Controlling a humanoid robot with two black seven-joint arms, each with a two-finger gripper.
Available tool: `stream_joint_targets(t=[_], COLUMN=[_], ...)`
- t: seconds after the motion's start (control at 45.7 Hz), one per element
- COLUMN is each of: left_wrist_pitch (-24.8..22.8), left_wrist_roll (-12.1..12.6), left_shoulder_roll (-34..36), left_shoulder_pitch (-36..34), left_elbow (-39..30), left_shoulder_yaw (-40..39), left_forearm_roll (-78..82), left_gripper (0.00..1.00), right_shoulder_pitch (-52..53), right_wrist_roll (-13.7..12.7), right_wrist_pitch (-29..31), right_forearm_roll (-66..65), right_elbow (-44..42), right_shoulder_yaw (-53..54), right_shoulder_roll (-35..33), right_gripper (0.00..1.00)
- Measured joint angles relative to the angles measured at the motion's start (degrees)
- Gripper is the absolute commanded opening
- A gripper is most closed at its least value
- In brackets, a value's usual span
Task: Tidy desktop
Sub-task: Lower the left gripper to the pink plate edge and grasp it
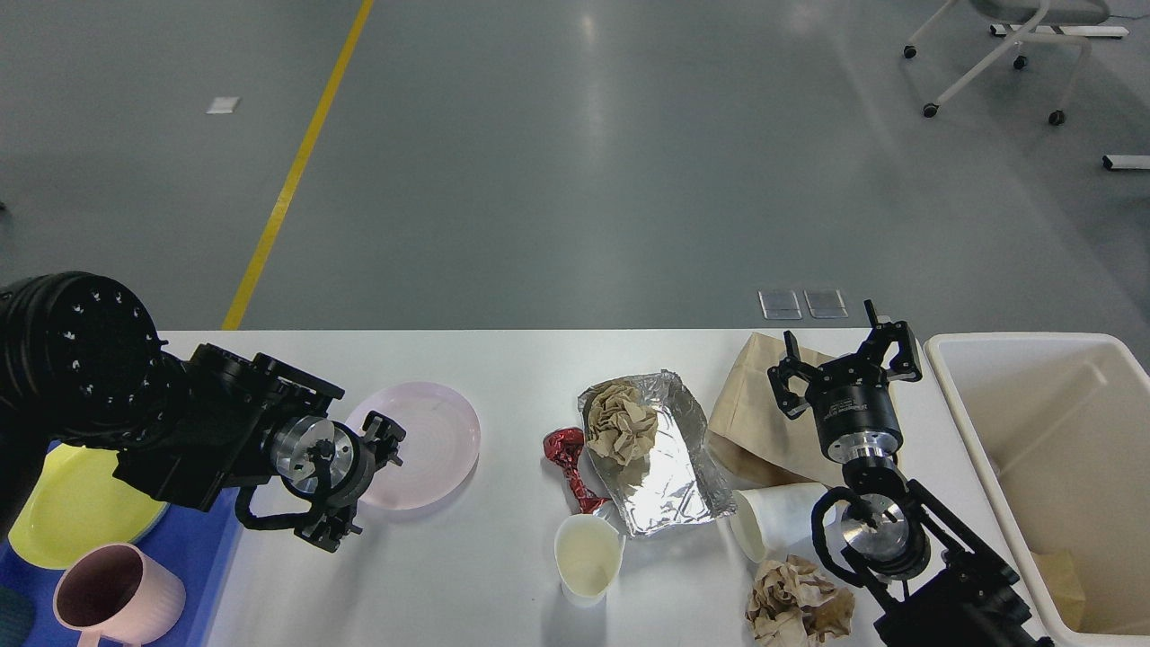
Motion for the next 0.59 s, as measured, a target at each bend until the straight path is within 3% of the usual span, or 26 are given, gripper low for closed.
stream_joint_targets(t=[0.591], left_wrist_pitch=[4.24], left_wrist_roll=[-0.08], left_shoulder_roll=[-0.16], left_shoulder_pitch=[5.17], left_elbow=[2.67], left_shoulder_yaw=[-4.55], left_forearm_roll=[-0.6], left_gripper=[0.46], right_shoulder_pitch=[-0.03], right_wrist_roll=[0.0], right_wrist_pitch=[0.0], right_forearm_roll=[0.0], right_elbow=[0.0], right_shoulder_yaw=[0.0], right_shoulder_roll=[0.07], right_gripper=[1.0])
